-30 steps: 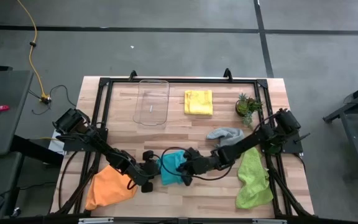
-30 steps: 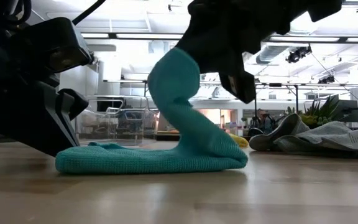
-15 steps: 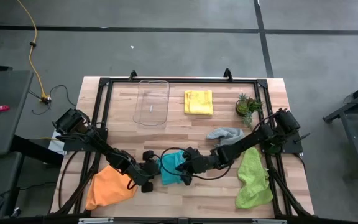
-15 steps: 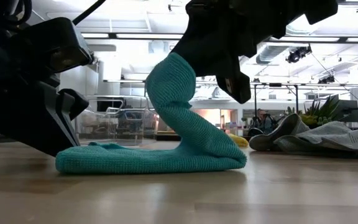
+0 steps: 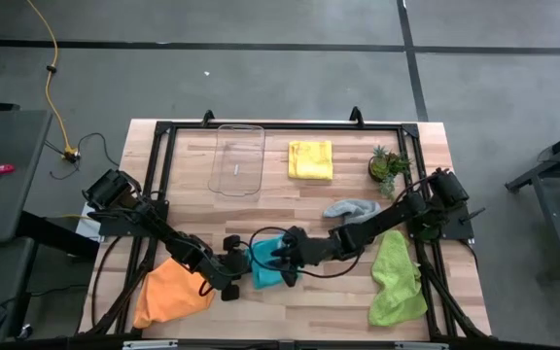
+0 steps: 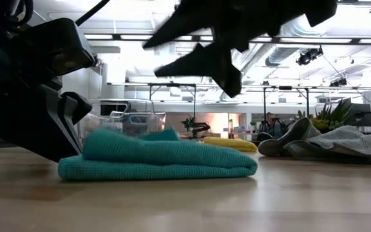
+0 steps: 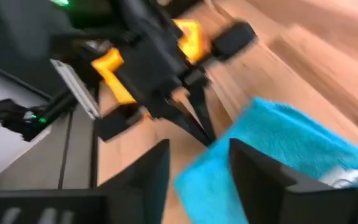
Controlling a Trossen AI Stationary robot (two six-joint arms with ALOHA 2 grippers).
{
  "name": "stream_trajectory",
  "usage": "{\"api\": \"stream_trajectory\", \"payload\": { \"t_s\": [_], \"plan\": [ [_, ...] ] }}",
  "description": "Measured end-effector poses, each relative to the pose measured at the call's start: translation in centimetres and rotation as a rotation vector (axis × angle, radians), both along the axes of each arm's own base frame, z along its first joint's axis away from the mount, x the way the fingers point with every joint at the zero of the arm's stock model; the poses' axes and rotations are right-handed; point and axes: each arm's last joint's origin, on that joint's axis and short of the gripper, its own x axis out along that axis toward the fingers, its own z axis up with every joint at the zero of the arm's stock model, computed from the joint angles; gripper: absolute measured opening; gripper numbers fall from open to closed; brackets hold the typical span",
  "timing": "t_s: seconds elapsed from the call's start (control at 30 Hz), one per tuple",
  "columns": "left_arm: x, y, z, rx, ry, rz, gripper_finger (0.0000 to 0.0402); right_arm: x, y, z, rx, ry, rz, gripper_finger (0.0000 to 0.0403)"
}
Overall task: Fold microfiber towels
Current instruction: Fold the blue microfiber cloth
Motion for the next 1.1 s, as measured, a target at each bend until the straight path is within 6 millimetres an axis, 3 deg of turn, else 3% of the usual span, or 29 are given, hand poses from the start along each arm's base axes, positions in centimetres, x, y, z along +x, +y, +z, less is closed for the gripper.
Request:
{"api": "stream_trajectory", "payload": {
  "t_s": [0.2, 0.33, 0.43, 0.57, 0.73, 1.1],
  "plan": [
    [0.0, 0.0, 0.0, 0.0, 0.0, 0.001, 0.0, 0.0, 0.0, 1.7, -0.109, -0.098, 0.089, 0.0218],
    [0.0, 0.0, 0.0, -0.001, -0.004, 0.001, 0.0, -1.3, -0.7, 2.3, -0.23, 0.025, 0.109, 0.0223],
    [0.0, 0.0, 0.0, -0.002, -0.005, 0.001, 0.0, -2.1, -1.1, 1.4, -0.342, 0.155, 0.159, 0.0217],
    [0.0, 0.0, 0.0, -0.001, -0.008, 0.003, 0.0, -2.2, -1.1, -0.5, -0.447, 0.248, 0.23, 0.0168],
    [0.1, 0.0, 0.0, 0.005, -0.011, 0.0, 0.0, -1.6, -0.9, -3.0, -0.5, 0.287, 0.284, 0.0025],
    [0.1, 0.0, 0.1, 0.005, -0.013, 0.001, 0.0, -0.7, -1.0, -4.9, -0.478, 0.282, 0.265, 0.0006]
  ]
}}
